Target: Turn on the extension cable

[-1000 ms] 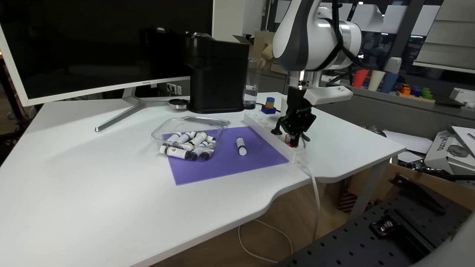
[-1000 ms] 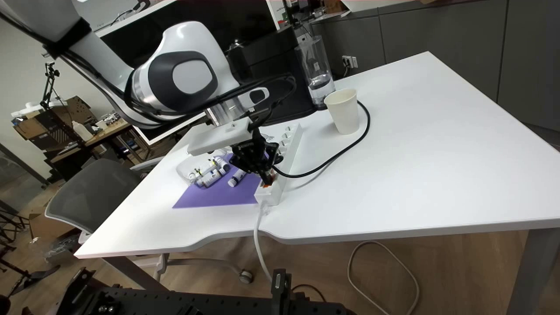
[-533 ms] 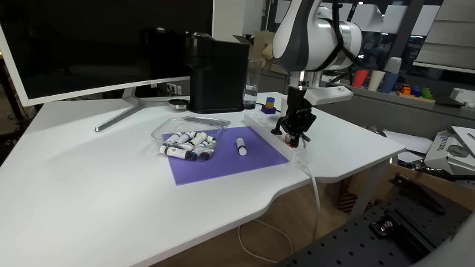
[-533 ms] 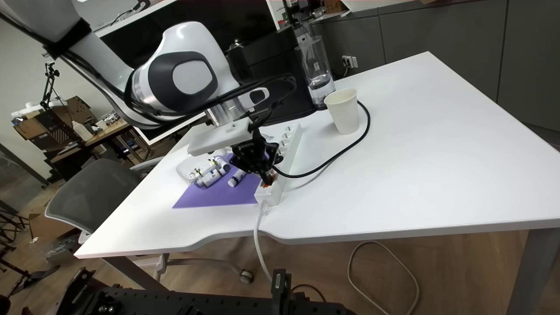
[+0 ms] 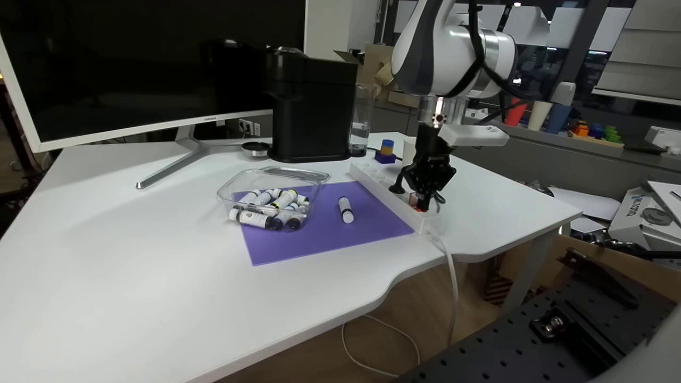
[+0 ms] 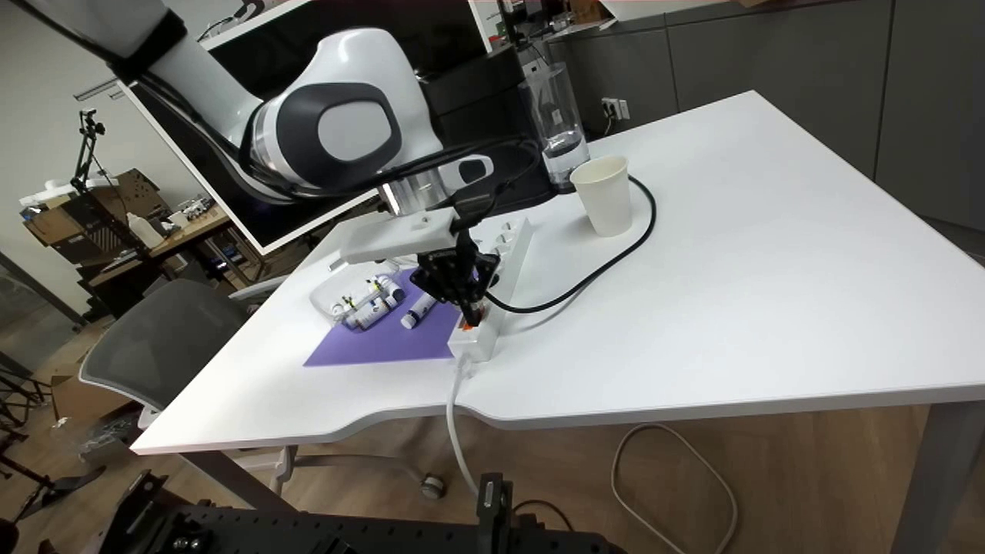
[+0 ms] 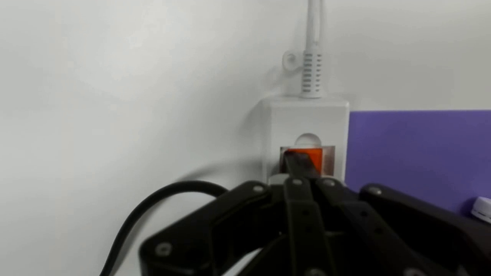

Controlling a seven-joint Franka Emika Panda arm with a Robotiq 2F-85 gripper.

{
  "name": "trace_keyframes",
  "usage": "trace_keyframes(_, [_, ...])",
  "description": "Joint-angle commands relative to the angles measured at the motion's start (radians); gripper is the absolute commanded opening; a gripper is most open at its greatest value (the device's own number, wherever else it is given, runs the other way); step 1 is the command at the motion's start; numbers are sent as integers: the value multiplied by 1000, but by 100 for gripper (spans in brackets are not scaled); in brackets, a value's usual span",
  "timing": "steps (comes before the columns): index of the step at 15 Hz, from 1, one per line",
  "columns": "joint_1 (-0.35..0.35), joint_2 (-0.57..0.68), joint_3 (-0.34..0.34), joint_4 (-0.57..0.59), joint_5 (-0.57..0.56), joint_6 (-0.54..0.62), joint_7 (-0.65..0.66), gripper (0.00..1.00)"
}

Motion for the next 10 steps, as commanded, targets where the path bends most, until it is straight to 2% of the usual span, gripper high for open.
trace_keyframes(1, [-63,90,35,79,89,-81,-67,0])
trace_keyframes(5, [-54,9,23,35,96,-86,-101,0])
trace_keyframes(10, [-24,-162,7,-110,39,-41,-137,0])
